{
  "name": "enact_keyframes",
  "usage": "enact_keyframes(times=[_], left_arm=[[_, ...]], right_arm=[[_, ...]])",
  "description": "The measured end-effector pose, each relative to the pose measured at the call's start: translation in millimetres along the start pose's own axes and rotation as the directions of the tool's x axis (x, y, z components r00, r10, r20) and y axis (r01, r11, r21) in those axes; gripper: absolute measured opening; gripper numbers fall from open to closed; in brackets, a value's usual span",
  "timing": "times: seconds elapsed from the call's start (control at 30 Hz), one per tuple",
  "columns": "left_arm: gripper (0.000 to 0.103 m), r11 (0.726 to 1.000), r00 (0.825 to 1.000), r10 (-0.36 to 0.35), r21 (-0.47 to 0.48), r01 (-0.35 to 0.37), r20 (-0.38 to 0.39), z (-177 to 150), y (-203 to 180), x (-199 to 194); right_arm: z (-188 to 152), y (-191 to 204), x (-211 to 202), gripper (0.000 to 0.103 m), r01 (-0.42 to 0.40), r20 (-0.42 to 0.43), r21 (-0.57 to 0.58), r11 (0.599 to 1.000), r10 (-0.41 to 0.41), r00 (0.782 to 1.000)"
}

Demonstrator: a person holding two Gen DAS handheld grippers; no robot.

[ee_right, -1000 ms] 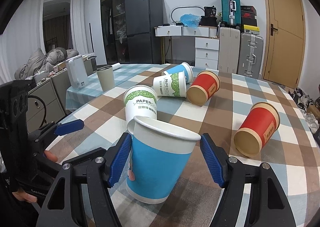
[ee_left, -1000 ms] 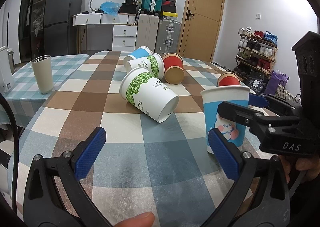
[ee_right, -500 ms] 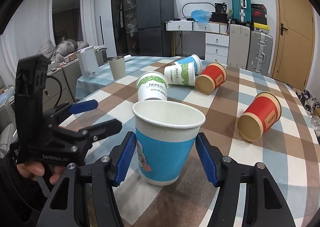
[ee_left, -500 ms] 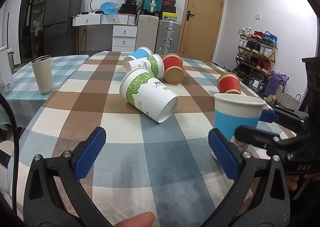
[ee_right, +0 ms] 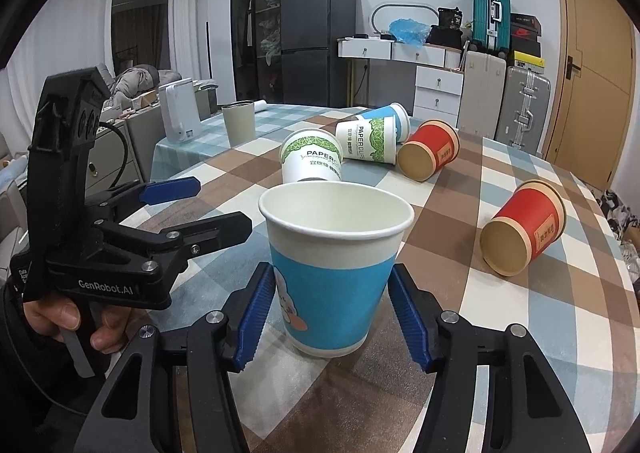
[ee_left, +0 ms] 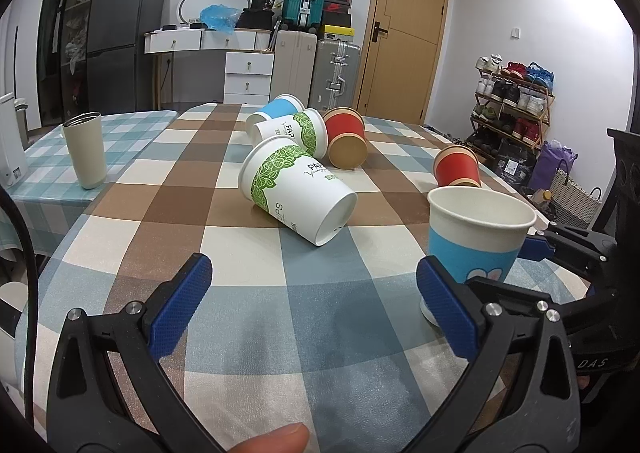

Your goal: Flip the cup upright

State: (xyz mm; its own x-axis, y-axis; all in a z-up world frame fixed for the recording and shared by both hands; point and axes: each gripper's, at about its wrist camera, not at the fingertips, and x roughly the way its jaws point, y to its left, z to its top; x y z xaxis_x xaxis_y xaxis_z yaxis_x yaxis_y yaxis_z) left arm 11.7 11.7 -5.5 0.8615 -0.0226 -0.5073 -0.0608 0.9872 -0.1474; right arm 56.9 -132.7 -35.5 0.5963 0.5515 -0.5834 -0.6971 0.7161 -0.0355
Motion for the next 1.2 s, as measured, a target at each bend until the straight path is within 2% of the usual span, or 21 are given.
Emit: enact_keyframes(times=[0.2, 0.23, 0.37, 0.57, 0.8, 1.03, 1.2], left_arm=[[0.102, 1.000, 1.000, -0.001, 0.002, 0.001, 0.002, 0, -1, 1], [0.102, 1.000, 1.000, 0.000, 0.001, 0.000, 0.001, 0, -1, 1], [0.102, 1.000, 1.000, -0.004, 0.004, 0.004, 0.007, 1, -2, 1], [0.102, 1.000, 1.000, -0.011, 0.021, 0.010, 0.025, 3, -5, 0], [0.102, 0.999, 0.998, -0.031, 0.046, 0.029, 0.057, 0, -9, -4], [0.102, 0.995, 0.993, -0.071, 0.072, 0.064, 0.094, -4, -15, -9], [0.102, 0.994, 0.992, -0.072, 0.083, 0.064, 0.099, -5, -18, -10]], right_arm=[[-4, -9, -2, 0.061, -0.035, -0.023, 0.033, 0.999, 0.036, 0.999], [-4, -11, -2, 0.064, -0.043, -0.020, 0.042, 0.998, 0.044, 0.999], [-5, -16, -11, 0.087, -0.064, 0.024, 0.062, 0.996, 0.063, 0.998], [-12, -28, -31, 0.102, -0.052, 0.126, 0.069, 0.996, 0.043, 0.991], [-17, -45, -44, 0.103, -0.085, 0.213, 0.101, 0.991, 0.062, 0.975], [-19, -45, -45, 0.103, -0.089, 0.232, 0.082, 0.993, 0.068, 0.970], [-18, -44, -42, 0.103, -0.089, 0.231, 0.079, 0.993, 0.068, 0.970]])
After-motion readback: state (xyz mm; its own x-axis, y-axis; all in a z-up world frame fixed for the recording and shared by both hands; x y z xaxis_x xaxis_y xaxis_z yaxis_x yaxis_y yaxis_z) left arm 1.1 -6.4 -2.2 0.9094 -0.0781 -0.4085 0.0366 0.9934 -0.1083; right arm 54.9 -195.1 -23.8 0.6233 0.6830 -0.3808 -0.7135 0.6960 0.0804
